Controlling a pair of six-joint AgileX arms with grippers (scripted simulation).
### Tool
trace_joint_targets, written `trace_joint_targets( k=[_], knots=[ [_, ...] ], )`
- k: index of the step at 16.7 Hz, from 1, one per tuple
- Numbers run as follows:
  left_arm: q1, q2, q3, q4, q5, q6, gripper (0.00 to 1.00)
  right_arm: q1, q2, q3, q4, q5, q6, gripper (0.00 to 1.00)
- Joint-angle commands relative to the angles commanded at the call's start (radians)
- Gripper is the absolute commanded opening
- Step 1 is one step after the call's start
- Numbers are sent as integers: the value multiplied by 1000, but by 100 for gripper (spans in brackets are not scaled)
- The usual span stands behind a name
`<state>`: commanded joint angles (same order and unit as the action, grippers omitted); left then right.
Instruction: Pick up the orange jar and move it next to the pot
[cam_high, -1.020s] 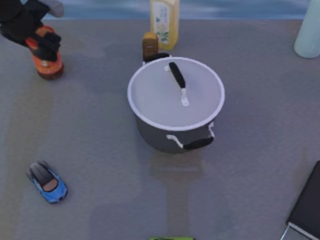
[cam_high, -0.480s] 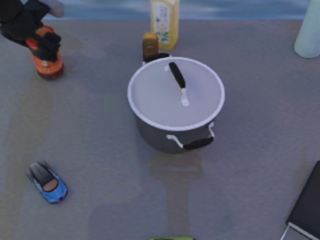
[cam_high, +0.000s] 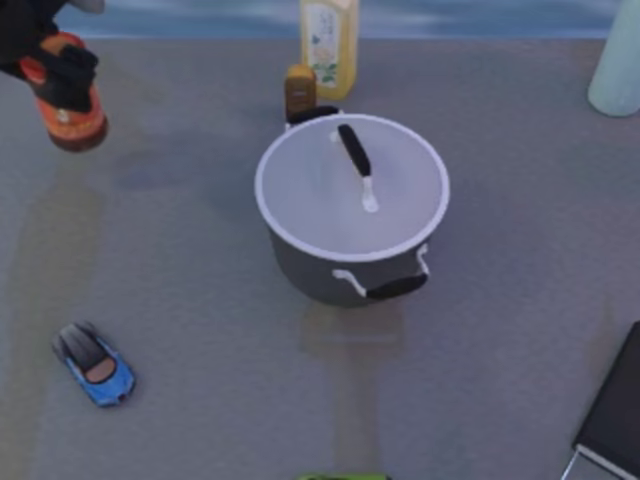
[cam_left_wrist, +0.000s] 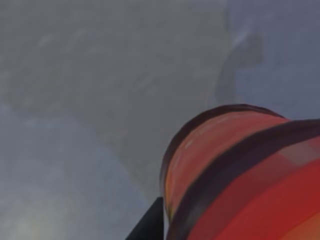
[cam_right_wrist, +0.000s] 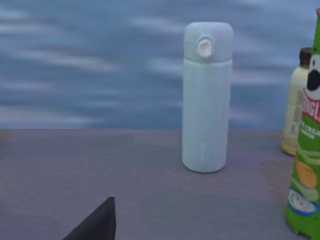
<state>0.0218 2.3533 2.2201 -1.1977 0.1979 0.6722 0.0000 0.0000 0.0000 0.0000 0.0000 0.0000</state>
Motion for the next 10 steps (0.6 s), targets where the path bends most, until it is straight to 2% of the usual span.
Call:
trace_joint_targets(
  k=[5, 10],
  knots=[
    [14, -236, -240, 0, -1, 3, 0, 0, 0, 0, 0, 0, 0, 100],
    [10, -259, -261, 0, -2, 5, 0, 0, 0, 0, 0, 0, 0, 100]
  ],
)
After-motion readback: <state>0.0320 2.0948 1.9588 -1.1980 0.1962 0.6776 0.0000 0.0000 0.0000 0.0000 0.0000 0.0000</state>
